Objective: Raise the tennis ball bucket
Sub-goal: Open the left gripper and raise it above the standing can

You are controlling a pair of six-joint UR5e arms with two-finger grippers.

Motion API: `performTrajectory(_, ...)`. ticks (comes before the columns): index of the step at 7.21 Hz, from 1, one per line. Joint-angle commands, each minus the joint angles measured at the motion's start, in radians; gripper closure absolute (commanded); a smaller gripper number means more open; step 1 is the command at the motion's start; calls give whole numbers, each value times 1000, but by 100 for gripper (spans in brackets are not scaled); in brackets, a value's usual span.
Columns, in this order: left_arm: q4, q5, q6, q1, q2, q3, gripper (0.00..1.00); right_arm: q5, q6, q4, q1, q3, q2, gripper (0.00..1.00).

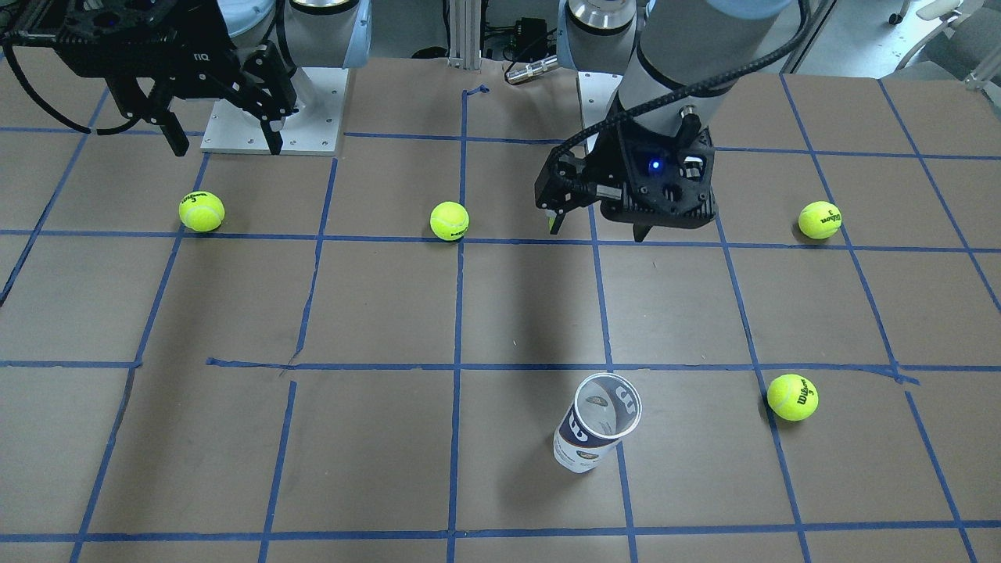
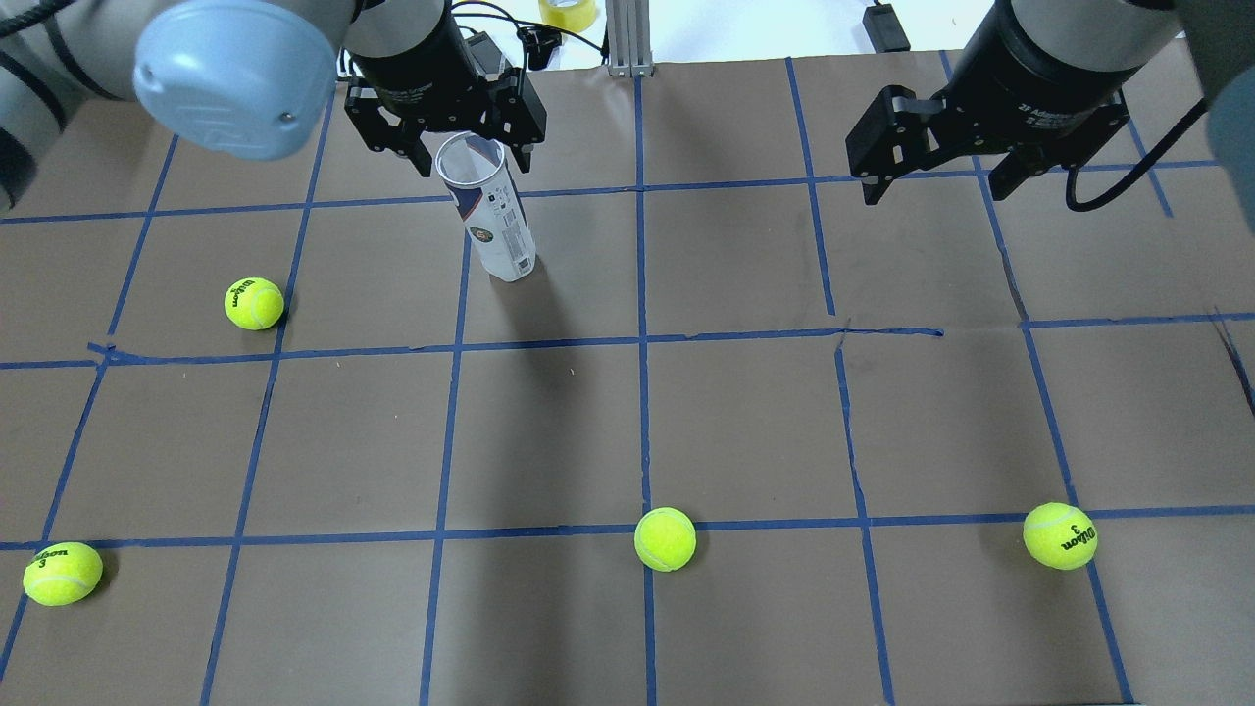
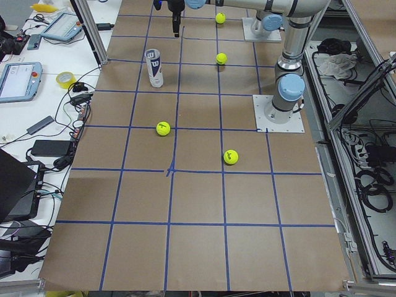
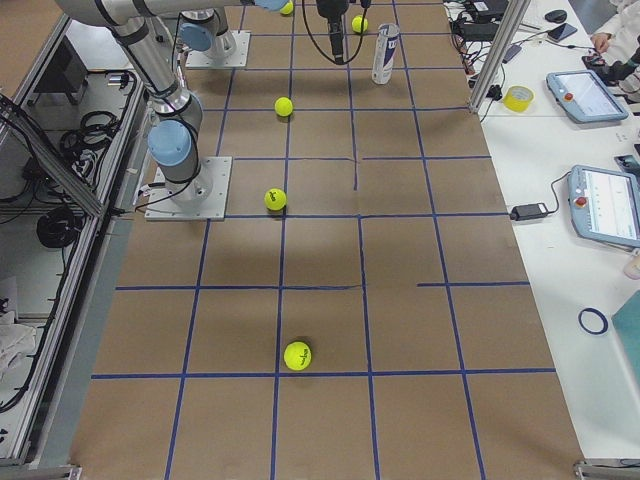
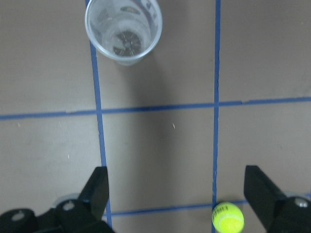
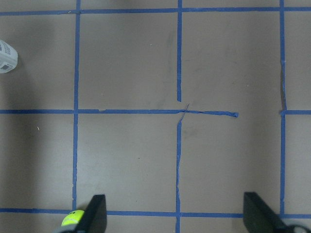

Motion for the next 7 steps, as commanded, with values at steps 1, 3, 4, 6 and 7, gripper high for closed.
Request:
performTrajectory(1, -54, 24, -1, 7, 55, -11, 0, 7, -5, -46, -6, -14, 29, 0)
performTrajectory(3, -57, 35, 15, 8, 87, -30, 0, -12, -6, -72, -8, 0, 52, 0)
performTrajectory(4, -34, 38, 16, 13, 100, -59, 0, -6, -5, -71, -8, 0, 67, 0)
performTrajectory(6, 12, 39, 16, 16, 107, -67, 0, -15, -5, -63, -8, 5, 72, 0)
performTrajectory(7, 27, 41, 16, 16, 107, -67, 0, -13, -3, -55, -8, 5, 72, 0)
